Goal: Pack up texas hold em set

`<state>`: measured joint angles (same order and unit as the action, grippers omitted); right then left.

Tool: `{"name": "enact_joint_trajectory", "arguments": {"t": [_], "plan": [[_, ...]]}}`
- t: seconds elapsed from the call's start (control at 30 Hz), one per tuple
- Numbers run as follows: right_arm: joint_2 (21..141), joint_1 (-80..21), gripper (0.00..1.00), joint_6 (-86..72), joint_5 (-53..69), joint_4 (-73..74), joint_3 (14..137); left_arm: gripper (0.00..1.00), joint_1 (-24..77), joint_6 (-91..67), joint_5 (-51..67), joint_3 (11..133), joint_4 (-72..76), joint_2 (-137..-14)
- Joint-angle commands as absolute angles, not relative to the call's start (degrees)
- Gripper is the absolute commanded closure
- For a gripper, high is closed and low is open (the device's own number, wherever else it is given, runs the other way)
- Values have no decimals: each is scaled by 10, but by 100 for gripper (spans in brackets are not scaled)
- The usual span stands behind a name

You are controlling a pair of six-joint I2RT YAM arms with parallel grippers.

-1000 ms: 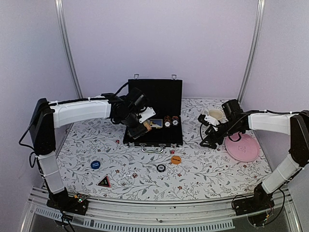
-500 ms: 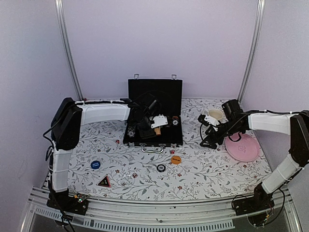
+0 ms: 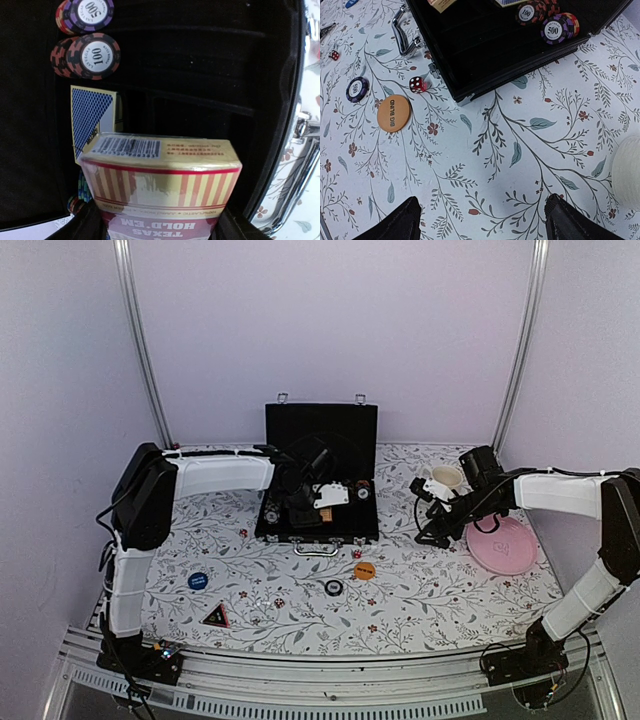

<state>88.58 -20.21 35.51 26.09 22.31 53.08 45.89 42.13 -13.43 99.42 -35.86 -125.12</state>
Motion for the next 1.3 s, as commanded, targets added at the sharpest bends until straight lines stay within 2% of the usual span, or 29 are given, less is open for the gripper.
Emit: {"name": "enact_joint_trajectory", "arguments": {"t": [0.0, 0.53, 0.8, 0.97, 1.27], "plan": [[884, -204, 15, 361, 258, 228, 541, 35, 469, 442, -129, 1012, -373, -1265], [898, -204, 15, 365, 258, 235, 545, 31, 483, 443, -123, 1031, -395, -1278], [902, -204, 15, 367, 257, 239, 545, 25, 484, 436, -130, 1042, -402, -1295], [906, -204, 15, 368, 258, 241, 547, 19, 485, 430, -125, 1025, -411, -1282], [915, -205, 15, 369, 259, 245, 549, 19, 485, 411, -128, 1054, -463, -1236]]}}
